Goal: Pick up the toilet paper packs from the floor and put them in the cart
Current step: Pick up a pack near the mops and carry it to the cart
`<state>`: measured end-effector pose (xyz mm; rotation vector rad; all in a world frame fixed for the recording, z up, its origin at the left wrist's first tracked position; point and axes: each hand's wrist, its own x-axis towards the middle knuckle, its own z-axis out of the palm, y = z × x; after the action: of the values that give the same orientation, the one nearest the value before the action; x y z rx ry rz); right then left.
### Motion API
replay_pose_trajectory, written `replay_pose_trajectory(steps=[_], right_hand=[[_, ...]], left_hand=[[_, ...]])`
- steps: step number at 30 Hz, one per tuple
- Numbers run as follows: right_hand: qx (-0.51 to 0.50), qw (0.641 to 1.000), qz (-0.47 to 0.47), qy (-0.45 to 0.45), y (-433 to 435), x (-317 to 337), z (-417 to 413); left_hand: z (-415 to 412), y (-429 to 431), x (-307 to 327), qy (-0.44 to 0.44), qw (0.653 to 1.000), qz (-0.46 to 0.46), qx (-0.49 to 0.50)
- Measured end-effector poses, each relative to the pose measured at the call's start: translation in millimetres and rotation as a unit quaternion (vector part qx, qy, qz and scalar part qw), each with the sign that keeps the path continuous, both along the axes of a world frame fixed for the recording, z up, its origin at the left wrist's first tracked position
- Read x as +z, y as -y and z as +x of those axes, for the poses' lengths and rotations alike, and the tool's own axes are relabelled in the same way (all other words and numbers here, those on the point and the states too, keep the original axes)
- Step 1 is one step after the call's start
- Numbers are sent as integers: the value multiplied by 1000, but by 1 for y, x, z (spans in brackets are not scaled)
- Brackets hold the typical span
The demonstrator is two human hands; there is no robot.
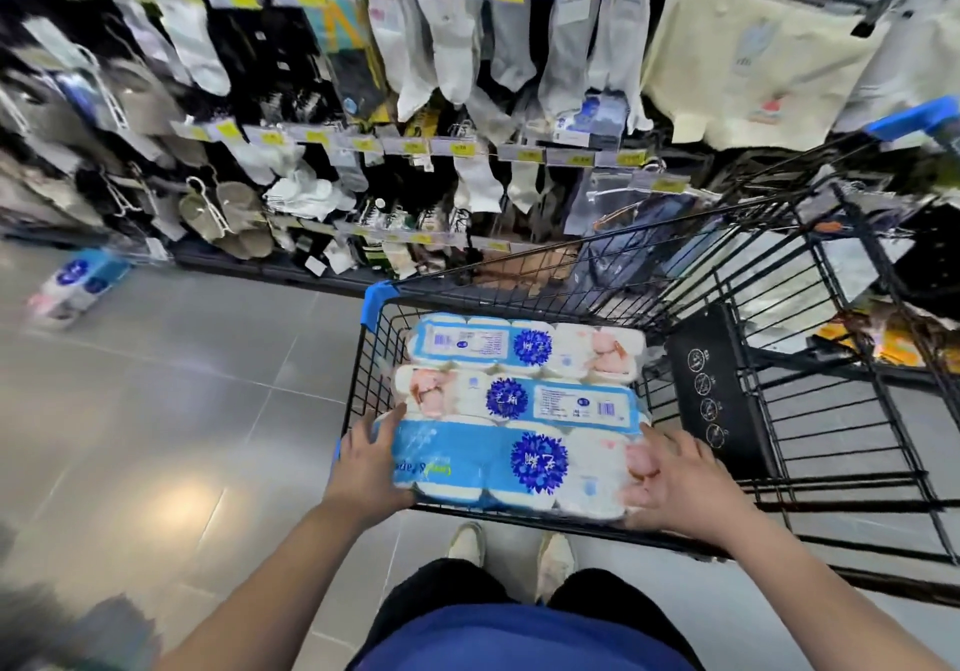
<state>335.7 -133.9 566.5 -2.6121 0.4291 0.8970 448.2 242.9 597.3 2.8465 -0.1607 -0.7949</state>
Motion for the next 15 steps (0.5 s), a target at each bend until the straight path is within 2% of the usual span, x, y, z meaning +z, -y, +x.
replay_pose_trajectory(steps=[4, 8, 11, 15], right_hand=[[-17, 999, 47, 22, 10, 3, 11], [-30, 992, 73, 98, 9, 12, 27], [-58, 978, 118, 162, -2, 27, 50], [-46, 957, 178, 224, -22, 49, 87]], left_hand=[[2, 3, 7, 9, 1000, 21, 11], [5, 5, 13, 15, 1000, 28, 2], [11, 10, 21, 34, 999, -17, 19], [18, 12, 42, 117, 987, -101, 52]])
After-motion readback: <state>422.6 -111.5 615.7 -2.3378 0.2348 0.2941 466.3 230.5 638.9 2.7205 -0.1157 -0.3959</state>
